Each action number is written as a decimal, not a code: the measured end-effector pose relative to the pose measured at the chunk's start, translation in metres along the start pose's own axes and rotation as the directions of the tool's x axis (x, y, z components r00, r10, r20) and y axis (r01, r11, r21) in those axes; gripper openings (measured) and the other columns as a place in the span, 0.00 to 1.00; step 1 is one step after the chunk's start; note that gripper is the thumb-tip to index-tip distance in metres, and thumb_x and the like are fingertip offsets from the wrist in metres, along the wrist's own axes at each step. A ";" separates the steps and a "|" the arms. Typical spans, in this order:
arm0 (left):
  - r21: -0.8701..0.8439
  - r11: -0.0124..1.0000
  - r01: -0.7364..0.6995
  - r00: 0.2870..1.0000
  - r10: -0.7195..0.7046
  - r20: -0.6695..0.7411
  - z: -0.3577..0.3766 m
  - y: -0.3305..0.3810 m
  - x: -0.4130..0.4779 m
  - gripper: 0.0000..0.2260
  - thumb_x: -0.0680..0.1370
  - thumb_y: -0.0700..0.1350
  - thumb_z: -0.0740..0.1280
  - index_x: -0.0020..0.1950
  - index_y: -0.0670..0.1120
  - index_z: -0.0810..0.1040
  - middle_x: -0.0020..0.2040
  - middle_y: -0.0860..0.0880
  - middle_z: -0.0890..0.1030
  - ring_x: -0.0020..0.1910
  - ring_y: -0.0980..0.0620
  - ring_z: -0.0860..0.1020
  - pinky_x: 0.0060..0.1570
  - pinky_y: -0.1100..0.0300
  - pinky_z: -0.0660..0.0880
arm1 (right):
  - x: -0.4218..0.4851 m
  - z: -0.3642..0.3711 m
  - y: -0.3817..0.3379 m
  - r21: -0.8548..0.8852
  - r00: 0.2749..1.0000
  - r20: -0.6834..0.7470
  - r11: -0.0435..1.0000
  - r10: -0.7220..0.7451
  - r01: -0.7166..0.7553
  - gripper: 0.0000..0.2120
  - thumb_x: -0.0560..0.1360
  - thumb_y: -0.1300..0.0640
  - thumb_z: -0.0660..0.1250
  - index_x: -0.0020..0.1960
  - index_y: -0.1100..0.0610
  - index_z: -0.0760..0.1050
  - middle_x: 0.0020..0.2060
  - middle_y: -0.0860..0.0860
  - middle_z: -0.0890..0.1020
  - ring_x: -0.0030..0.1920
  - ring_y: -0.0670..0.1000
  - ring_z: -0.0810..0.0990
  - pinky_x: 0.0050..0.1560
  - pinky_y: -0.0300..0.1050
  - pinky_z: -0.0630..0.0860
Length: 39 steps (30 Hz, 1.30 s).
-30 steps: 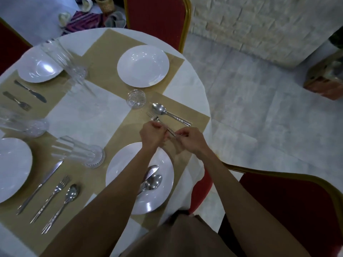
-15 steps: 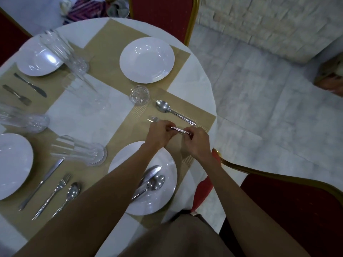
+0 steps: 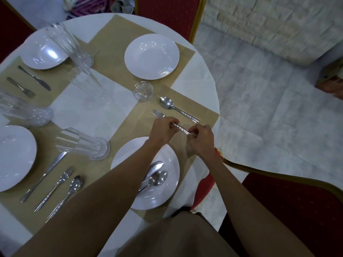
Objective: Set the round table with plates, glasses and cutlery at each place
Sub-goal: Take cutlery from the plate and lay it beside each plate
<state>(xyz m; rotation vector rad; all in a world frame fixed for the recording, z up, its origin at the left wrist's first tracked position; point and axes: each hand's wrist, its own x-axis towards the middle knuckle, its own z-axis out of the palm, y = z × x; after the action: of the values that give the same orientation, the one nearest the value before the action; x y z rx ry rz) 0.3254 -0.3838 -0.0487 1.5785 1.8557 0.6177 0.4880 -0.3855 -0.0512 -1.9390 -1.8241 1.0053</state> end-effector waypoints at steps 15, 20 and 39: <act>0.109 0.971 0.211 0.977 -0.207 -0.048 -0.076 -0.021 -0.113 0.06 0.75 0.43 0.69 0.44 0.49 0.86 0.41 0.52 0.85 0.41 0.56 0.80 0.45 0.73 0.70 | -0.046 0.009 -0.045 0.121 0.986 0.046 0.980 -0.162 0.156 0.06 0.75 0.62 0.69 0.51 0.55 0.81 0.47 0.48 0.79 0.44 0.45 0.79 0.41 0.21 0.67; 0.303 0.899 0.317 0.914 -0.375 0.157 -0.088 -0.045 -0.162 0.09 0.73 0.43 0.65 0.36 0.43 0.83 0.36 0.43 0.82 0.36 0.47 0.80 0.44 0.52 0.78 | -0.065 0.019 -0.057 0.161 0.980 0.102 0.975 -0.170 0.153 0.05 0.76 0.60 0.69 0.50 0.54 0.81 0.45 0.46 0.81 0.42 0.45 0.80 0.41 0.23 0.66; 0.329 0.880 0.343 0.914 -0.394 0.101 -0.105 -0.046 -0.163 0.07 0.78 0.49 0.65 0.50 0.52 0.82 0.49 0.51 0.83 0.49 0.49 0.80 0.44 0.56 0.76 | -0.108 0.023 -0.058 0.217 0.953 0.234 0.966 -0.192 0.141 0.06 0.75 0.59 0.69 0.47 0.51 0.84 0.42 0.41 0.84 0.42 0.30 0.78 0.40 0.21 0.69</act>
<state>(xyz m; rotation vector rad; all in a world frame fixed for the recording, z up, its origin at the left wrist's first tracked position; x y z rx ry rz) 0.2345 -0.5481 0.0179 1.3477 2.1212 0.0242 0.4344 -0.4853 0.0007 -1.5703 -1.8973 1.3710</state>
